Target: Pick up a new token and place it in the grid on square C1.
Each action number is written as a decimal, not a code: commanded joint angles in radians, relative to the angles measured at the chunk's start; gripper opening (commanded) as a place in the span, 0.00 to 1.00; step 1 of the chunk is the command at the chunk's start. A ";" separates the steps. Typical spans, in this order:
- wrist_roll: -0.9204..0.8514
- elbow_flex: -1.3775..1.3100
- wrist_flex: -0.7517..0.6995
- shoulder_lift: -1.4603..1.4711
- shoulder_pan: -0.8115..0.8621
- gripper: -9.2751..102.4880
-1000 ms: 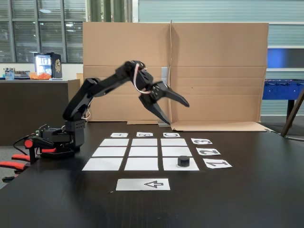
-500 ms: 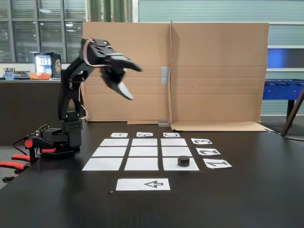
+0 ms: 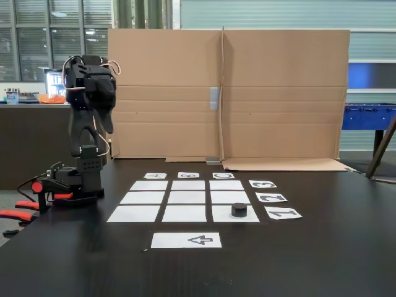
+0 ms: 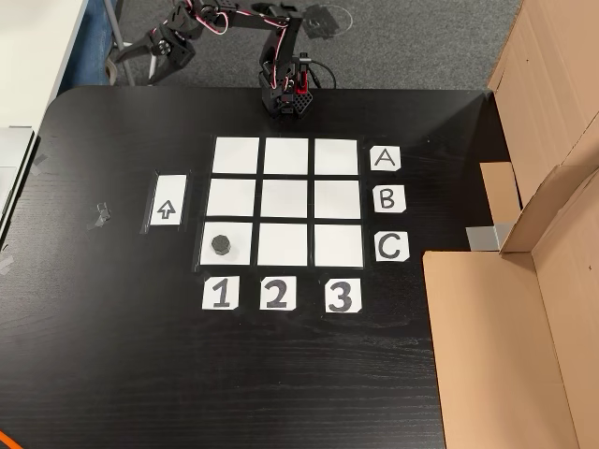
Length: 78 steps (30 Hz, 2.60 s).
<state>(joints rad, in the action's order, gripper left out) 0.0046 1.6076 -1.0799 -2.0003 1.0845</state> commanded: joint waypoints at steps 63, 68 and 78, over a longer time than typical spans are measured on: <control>-0.167 1.365 -0.026 -1.324 0.348 0.08; -0.160 1.365 -0.026 -1.324 0.357 0.08; -0.155 1.365 -0.026 -1.324 0.360 0.08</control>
<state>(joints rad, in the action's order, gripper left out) -0.1580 2.9821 -1.1045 -3.3195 1.4358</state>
